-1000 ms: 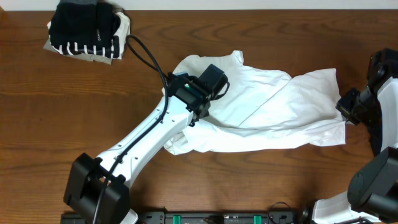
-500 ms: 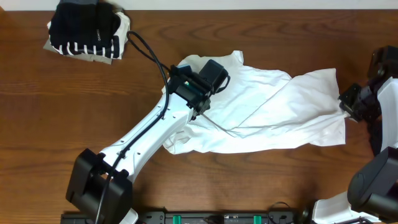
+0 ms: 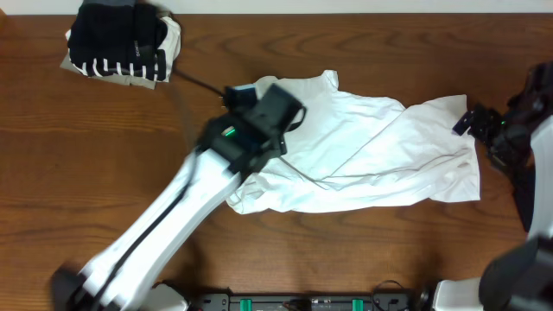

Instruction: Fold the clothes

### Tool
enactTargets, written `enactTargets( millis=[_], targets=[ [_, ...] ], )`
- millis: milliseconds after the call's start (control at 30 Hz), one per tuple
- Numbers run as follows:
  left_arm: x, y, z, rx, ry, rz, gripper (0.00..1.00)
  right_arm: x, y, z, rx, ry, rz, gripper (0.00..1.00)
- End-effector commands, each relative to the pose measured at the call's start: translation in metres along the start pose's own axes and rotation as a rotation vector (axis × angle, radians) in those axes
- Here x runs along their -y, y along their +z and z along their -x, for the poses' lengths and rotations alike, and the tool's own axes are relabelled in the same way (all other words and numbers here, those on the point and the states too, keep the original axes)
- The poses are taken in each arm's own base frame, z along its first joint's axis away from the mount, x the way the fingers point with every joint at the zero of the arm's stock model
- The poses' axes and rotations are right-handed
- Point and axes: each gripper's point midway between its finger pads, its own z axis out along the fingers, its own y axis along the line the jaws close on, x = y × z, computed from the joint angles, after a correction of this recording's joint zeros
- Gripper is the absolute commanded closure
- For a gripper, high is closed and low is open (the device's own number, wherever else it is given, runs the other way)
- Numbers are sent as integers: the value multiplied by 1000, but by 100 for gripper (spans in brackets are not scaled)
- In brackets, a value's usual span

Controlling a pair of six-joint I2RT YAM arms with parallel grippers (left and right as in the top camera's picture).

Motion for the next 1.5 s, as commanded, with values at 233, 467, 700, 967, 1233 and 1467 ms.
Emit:
enactTargets(
  millis=[233,467,700,967,1233,1467],
  targets=[
    [-55,-61,-41,-118,-140,11,15,-121,-29,-63,-7,-508,290,3],
    [-63,-68,-44,-114,-140,16,15,-192,5,-121,-14,-855,276,3],
    [-66,-75,-42,-92,-154,-3,14,-220,63,-174,-1,-1112,70,2],
    [-80,-81,-30,-6,-215,33,8,-234,92,-220,-59,-1215,67,6],
    [-92,-88,-20,75,-323,57,8,-245,92,-255,-112,-1277,145,3],
    [-104,-102,-14,141,-366,36,8,-248,102,-272,-137,-1311,152,4]
  ],
)
